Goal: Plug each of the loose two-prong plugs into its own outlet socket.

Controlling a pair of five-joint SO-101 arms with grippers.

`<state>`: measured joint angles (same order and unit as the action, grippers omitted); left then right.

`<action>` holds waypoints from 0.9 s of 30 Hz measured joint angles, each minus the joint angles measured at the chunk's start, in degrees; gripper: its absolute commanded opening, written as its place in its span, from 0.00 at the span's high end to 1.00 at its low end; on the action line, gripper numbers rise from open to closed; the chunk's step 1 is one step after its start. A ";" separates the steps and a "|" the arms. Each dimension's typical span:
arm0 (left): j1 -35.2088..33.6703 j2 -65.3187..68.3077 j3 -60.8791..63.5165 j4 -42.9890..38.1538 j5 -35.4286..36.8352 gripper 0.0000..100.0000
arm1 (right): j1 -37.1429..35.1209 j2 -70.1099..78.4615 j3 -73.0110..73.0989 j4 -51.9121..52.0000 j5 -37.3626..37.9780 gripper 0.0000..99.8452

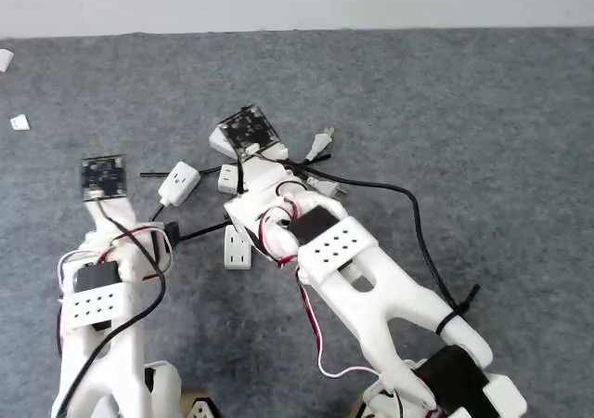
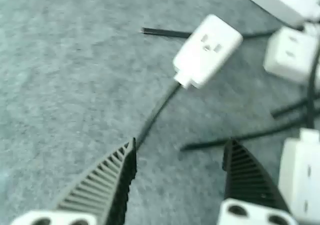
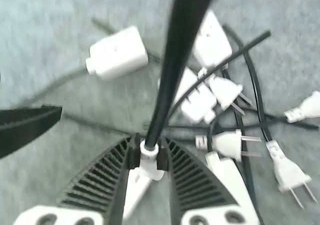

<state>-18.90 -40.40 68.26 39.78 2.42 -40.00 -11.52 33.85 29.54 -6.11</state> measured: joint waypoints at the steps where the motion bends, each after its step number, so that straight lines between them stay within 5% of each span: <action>1: -0.53 0.00 0.00 -0.53 0.79 0.74 | 0.00 0.00 0.70 -2.02 -0.70 0.99; 27: -1.05 0.00 0.00 -1.41 2.46 0.74 | -1.85 4.31 5.27 -7.56 -4.13 0.99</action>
<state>-19.96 -40.40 68.26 38.37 4.88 -41.85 -7.21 39.12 21.98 -10.24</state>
